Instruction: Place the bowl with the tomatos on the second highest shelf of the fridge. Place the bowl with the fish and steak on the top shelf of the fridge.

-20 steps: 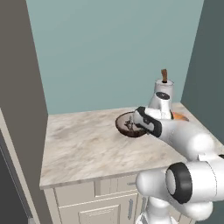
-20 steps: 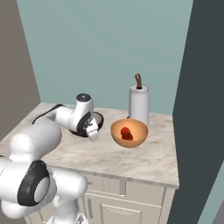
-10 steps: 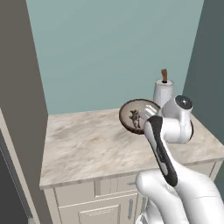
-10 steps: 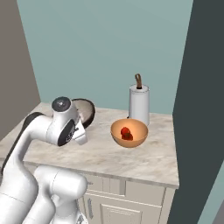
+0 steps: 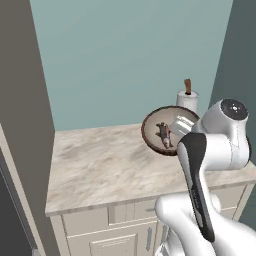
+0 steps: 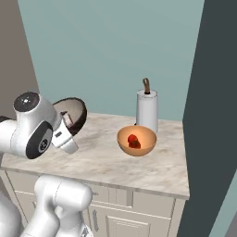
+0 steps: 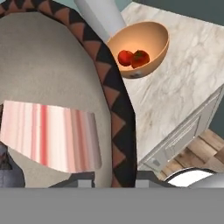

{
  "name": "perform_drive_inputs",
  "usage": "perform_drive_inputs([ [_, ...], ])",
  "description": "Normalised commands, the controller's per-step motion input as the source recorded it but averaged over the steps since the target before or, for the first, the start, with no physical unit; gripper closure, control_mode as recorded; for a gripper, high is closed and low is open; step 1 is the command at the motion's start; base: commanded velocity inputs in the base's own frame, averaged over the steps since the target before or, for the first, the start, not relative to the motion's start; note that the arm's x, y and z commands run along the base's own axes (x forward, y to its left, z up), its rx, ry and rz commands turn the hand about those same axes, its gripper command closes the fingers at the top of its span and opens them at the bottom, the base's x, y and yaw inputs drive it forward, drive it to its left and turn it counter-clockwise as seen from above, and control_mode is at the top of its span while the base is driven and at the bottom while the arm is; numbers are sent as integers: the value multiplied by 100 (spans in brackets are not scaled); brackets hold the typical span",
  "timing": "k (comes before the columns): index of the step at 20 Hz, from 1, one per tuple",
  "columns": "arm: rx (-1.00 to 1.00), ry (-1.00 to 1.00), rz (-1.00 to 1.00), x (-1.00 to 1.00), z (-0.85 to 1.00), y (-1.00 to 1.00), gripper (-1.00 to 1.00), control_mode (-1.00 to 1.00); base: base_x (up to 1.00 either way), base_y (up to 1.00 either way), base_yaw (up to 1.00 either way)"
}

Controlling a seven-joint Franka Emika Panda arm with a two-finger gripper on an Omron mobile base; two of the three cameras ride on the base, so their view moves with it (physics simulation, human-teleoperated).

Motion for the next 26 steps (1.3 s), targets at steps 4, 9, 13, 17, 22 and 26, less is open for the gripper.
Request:
perform_drive_inputs([
  [4, -3, 4, 1, -20, 21, -8, 100, -100, 0, 0, 0],
  [9, 0, 0, 0, 0, 0, 0, 100, -100, 0, 0, 0],
  [13, 0, 0, 0, -1, 0, -1, 100, 100, -5, -4, 0],
  [17, 0, 0, 0, 0, 0, 0, 100, 100, -65, -25, 1],
  [22, 0, 0, 0, 0, 0, 0, 100, 100, -96, -22, 10],
  [26, 0, 0, 0, 0, 0, 0, 100, 100, -99, -28, 31],
])
